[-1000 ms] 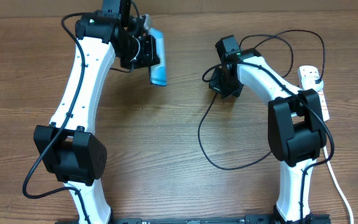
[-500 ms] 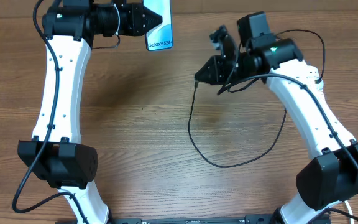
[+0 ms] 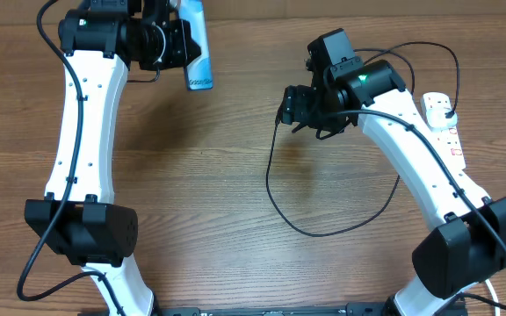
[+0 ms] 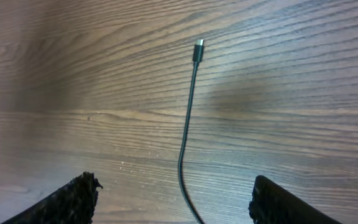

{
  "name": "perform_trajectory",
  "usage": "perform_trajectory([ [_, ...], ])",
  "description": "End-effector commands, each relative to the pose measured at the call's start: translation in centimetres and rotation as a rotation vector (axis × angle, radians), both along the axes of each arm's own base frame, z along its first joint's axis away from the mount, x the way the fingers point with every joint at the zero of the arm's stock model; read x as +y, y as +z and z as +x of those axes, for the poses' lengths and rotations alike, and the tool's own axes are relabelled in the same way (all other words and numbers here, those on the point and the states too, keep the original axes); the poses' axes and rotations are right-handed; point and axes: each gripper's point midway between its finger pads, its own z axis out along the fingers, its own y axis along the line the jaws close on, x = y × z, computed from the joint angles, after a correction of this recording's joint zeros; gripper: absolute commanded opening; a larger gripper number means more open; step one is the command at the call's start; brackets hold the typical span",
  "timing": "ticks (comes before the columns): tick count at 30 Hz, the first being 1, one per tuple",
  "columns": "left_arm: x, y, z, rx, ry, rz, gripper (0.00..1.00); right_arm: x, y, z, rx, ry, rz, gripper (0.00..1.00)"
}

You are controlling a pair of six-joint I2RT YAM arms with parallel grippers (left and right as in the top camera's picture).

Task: Plug charger to phone and switch on socket
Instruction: 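Grasp the black cable near its connector with the right gripper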

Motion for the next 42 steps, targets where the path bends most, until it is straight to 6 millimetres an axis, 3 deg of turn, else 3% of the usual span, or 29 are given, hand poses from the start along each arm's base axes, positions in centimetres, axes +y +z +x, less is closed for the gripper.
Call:
perform_trajectory([
  [1, 3.0, 1.6, -0.2, -0.029, 0.152, 0.126, 0.04, 0.8, 1.0, 1.8, -0.004, 0.02, -0.017, 0.81],
  [4, 3.4, 1.3, -0.4, -0.015, 0.169, 0.143, 0.04, 1.2, 1.4, 2.8, 0.043, 0.033, -0.047, 0.82],
  [7, 3.4, 1.2, -0.6, -0.006, 0.168, 0.144, 0.04, 0.6, -1.4, 4.6, 0.1, -0.009, -0.167, 0.87],
  [10, 3.4, 0.9, -1.0, 0.014, 0.167, 0.148, 0.04, 1.3, -6.4, 6.2, 0.146, -0.072, -0.201, 0.71],
  [11, 3.4, 0.8, -1.0, 0.016, 0.166, 0.149, 0.04, 1.7, -7.5, 6.3, 0.156, -0.065, -0.207, 0.57],
  [12, 3.4, 0.8, -1.0, 0.017, 0.166, 0.149, 0.04, 2.2, -8.7, 6.3, 0.166, -0.056, -0.214, 0.49],
  [14, 3.4, 0.8, -1.1, 0.023, 0.166, 0.15, 0.04, 3.4, -10.9, 6.6, 0.154, -0.061, -0.256, 0.49],
  [17, 3.5, 0.6, -1.3, 0.031, 0.165, 0.151, 0.04, 3.4, -12.9, 6.9, 0.11, -0.126, -0.369, 0.51],
  [23, 3.5, 0.5, -1.5, 0.039, 0.164, 0.153, 0.04, 4.3, -15.3, 6.9, 0.124, -0.119, -0.331, 0.51],
  [27, 3.5, 0.5, -1.5, 0.04, 0.164, 0.153, 0.04, 3.4, -16.5, 7.0, 0.137, -0.136, -0.331, 0.51],
  [39, 3.5, 0.5, -1.5, 0.039, 0.165, 0.152, 0.04, 3.0, -17.1, 7.3, 0.134, -0.143, -0.329, 0.49],
  [42, 3.5, 0.5, -1.5, 0.04, 0.164, 0.153, 0.04, 2.7, -18.5, 6.7, 0.168, -0.138, -0.351, 0.48],
])
